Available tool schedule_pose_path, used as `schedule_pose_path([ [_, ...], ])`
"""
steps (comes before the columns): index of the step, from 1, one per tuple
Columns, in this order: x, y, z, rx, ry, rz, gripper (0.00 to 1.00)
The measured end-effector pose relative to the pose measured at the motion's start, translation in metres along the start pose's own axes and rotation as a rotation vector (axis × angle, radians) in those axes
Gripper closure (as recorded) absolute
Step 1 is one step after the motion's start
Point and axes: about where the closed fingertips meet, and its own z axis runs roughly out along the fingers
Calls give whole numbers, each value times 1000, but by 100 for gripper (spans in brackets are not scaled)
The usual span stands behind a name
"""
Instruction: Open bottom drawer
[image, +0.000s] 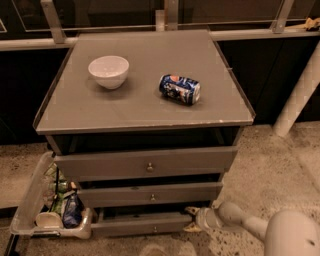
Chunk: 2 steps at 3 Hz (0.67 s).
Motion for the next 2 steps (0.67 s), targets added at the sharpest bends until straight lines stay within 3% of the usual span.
schedule_pose_path([
  [1,-1,0,-2,0,0,0,14],
  [2,5,8,3,-20,7,21,37],
])
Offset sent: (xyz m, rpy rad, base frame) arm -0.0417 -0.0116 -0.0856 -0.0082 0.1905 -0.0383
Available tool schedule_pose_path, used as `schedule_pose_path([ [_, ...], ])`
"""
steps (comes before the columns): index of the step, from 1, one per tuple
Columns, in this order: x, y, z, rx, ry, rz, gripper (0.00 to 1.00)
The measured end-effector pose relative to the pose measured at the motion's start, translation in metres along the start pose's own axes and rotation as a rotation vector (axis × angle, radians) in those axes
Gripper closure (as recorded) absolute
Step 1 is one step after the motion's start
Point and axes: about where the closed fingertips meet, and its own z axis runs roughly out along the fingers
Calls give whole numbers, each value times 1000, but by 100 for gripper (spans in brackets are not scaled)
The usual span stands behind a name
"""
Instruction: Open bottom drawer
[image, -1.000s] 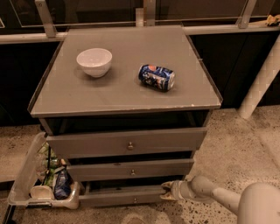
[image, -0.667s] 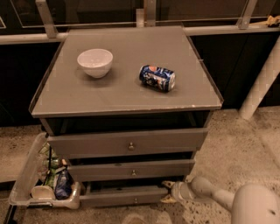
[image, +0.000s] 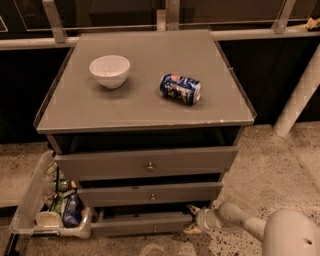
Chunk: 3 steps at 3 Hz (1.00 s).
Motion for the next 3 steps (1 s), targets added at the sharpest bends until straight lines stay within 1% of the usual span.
schedule_pose_path([
  [2,-5,-2,-6,0,0,0,84],
  [3,-6,16,-19,4,22,9,100],
])
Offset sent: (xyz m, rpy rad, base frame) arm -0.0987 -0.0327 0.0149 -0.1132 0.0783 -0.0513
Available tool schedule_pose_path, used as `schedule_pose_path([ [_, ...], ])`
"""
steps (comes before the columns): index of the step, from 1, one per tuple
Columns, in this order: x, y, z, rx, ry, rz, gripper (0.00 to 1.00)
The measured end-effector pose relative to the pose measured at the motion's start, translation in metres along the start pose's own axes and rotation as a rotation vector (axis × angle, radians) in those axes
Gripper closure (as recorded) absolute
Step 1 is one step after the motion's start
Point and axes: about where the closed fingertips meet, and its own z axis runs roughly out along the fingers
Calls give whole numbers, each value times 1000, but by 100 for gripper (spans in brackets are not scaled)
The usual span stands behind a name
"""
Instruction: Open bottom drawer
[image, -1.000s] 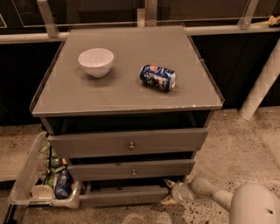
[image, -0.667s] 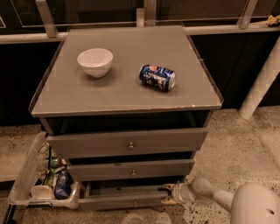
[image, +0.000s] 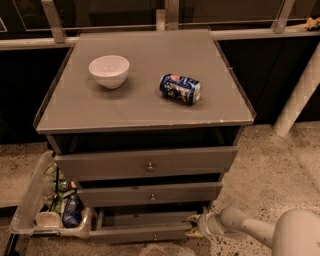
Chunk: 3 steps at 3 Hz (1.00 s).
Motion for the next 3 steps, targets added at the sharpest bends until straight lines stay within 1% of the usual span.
schedule_pose_path([
  [1,2,5,-9,9,15,8,100],
  [2,2,5,-9,9,14,8,82],
  [3,2,5,-9,9,14,8,59],
])
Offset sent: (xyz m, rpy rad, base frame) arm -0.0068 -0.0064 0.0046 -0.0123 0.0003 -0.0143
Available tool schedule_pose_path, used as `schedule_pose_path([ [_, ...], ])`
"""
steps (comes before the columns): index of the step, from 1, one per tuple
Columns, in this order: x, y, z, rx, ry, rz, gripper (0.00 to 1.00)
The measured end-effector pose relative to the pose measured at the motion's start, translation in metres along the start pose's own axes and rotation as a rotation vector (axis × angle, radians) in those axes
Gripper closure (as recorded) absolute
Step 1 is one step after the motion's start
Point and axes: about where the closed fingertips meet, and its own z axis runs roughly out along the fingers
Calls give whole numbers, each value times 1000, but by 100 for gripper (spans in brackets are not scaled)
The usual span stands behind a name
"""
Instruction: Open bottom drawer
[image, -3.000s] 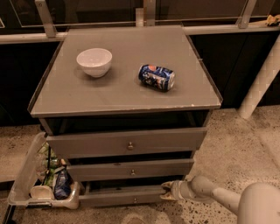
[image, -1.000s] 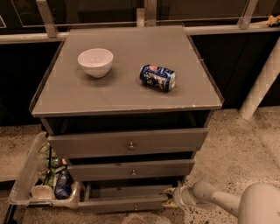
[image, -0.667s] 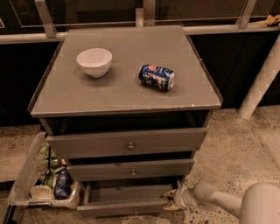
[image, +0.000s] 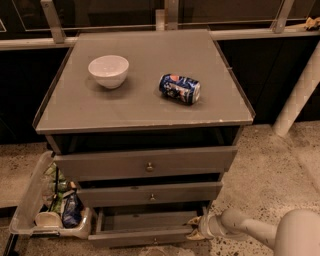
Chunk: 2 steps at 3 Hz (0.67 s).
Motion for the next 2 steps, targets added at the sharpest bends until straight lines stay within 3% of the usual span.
schedule_pose_path([
  [1,0,0,0,0,0,0,35],
  [2,11,26,-10,-7,-29,7,37],
])
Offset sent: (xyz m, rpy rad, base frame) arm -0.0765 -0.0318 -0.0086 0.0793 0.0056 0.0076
